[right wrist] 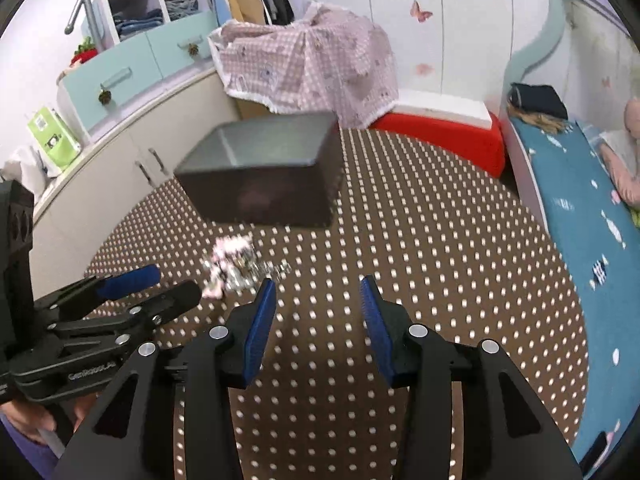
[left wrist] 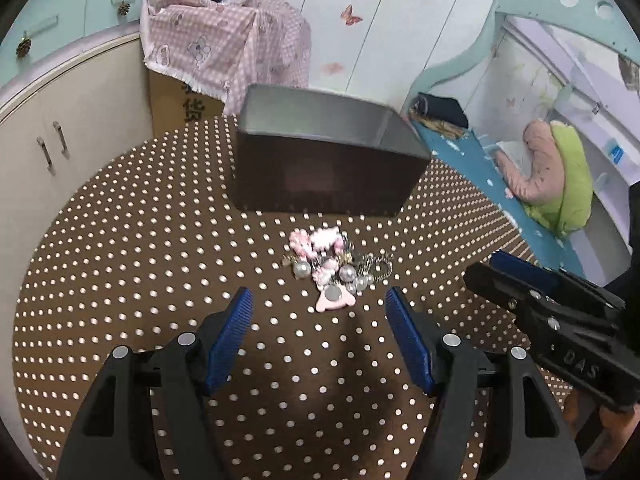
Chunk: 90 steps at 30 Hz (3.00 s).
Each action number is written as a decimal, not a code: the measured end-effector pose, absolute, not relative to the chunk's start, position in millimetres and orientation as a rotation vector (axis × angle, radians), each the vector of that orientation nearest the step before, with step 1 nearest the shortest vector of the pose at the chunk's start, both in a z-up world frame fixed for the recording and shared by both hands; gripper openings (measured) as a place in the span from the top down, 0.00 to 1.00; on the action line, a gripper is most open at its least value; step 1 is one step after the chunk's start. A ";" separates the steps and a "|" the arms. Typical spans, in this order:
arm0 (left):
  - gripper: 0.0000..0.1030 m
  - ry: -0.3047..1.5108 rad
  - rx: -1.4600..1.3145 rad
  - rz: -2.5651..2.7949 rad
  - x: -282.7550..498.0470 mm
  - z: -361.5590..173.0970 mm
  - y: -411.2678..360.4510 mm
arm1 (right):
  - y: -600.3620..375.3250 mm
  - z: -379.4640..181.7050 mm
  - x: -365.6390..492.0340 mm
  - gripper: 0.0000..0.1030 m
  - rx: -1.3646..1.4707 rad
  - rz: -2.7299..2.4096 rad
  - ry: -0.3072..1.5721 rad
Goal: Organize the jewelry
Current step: 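Move both tools back to the pink charms and pearls, then grasp a pink charm with the left tool while the right tool grasps pearls, then carry the charm and pearls over the grey box and release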
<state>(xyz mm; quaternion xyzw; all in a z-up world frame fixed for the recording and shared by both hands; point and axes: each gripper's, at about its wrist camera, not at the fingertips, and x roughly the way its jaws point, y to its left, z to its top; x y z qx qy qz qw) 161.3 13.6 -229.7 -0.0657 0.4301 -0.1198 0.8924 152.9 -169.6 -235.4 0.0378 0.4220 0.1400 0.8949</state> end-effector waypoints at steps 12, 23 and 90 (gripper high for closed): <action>0.41 0.919 -0.057 -0.217 179.4 -240.9 0.8 | -177.0 -252.5 155.9 0.58 0.111 0.304 0.905; 0.79 0.901 0.105 -0.189 182.7 -244.0 -3.2 | -171.7 -255.3 156.4 0.58 0.120 0.319 0.917; 0.79 0.717 -0.119 -0.444 181.2 -126.7 32.4 | -148.2 -132.6 166.0 0.75 0.021 0.368 0.687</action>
